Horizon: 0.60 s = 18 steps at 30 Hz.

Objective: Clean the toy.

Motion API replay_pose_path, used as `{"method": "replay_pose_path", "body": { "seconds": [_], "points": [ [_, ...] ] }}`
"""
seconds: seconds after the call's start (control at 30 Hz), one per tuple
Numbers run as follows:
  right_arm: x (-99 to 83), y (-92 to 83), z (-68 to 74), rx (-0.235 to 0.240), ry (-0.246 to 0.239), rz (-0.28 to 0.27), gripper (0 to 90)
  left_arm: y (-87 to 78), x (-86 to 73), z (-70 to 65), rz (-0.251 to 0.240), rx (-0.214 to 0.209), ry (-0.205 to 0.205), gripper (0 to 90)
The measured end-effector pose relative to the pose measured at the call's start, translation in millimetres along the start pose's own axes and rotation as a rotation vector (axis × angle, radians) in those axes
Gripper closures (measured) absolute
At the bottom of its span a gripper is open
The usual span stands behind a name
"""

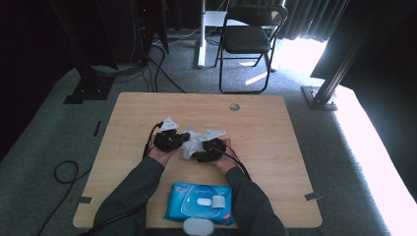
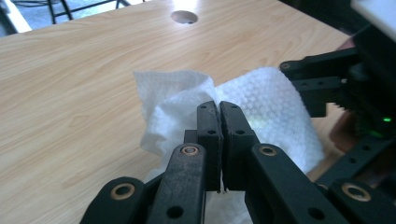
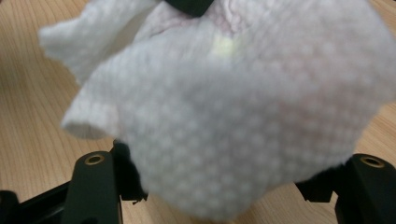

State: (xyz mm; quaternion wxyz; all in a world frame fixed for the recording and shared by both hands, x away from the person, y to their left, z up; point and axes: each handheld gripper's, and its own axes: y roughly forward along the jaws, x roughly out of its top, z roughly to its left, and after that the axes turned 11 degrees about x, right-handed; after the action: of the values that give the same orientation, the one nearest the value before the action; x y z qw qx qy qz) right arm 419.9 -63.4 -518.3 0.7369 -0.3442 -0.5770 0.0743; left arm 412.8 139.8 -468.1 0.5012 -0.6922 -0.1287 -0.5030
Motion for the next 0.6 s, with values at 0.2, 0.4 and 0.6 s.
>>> {"method": "replay_pose_path", "body": {
  "seconds": [0.2,0.4,0.6],
  "points": [
    [0.8,0.6,0.3,-0.004,-0.003,0.003,33.9,-0.8,-0.2,-1.0,0.0,0.003,-0.003,87.8],
    [1.3,0.3,-0.4,-0.006,0.002,-0.004,34.0,-1.1,1.2,-8.6,-0.004,-0.021,0.021,87.8],
    [2.8,1.4,0.0,-0.009,0.001,-0.001,34.0,-1.0,0.7,-20.0,-0.007,-0.057,0.051,87.7]
  ]
}}
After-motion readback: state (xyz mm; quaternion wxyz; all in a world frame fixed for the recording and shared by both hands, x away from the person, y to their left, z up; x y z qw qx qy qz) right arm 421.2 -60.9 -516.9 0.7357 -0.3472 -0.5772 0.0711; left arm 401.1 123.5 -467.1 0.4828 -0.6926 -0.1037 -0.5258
